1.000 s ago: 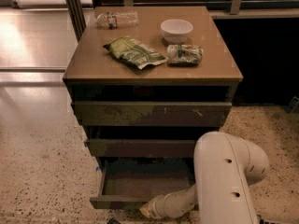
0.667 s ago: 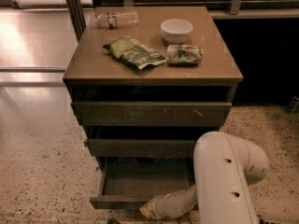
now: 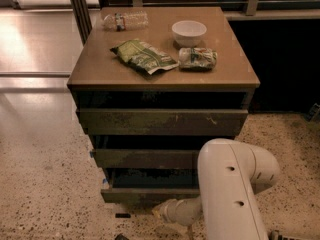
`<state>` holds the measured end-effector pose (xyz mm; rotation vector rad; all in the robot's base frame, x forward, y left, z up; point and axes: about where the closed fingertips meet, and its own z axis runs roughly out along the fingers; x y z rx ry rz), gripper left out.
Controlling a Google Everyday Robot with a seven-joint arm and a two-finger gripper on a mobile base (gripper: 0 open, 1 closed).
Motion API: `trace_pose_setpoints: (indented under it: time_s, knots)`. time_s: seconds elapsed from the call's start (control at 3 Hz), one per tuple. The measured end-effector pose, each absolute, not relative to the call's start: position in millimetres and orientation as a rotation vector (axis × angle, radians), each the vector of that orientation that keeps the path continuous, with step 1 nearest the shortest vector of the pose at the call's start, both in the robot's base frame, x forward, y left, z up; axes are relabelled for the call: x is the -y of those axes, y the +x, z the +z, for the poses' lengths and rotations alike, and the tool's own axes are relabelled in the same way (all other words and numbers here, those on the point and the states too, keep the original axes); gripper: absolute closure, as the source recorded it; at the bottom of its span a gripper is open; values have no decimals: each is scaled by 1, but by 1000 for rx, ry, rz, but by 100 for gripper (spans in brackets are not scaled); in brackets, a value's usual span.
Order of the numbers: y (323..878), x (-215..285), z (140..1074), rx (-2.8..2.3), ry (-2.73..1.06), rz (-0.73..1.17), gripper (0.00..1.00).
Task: Close bottom drawer
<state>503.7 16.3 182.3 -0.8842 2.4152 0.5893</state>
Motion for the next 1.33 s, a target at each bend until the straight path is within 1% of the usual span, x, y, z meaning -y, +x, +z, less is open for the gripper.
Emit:
trace_pose_setpoints:
  time_s: [0.33,0.67,1.0,1.33]
  knots:
    - [504,-16,182,-2415,-884,589,100]
    - [512,-13,182,-2416,-883,548,100]
    - [534,-3,185,-2396,-875,457,100]
    - [554,2,185,-2377,-857,408,100]
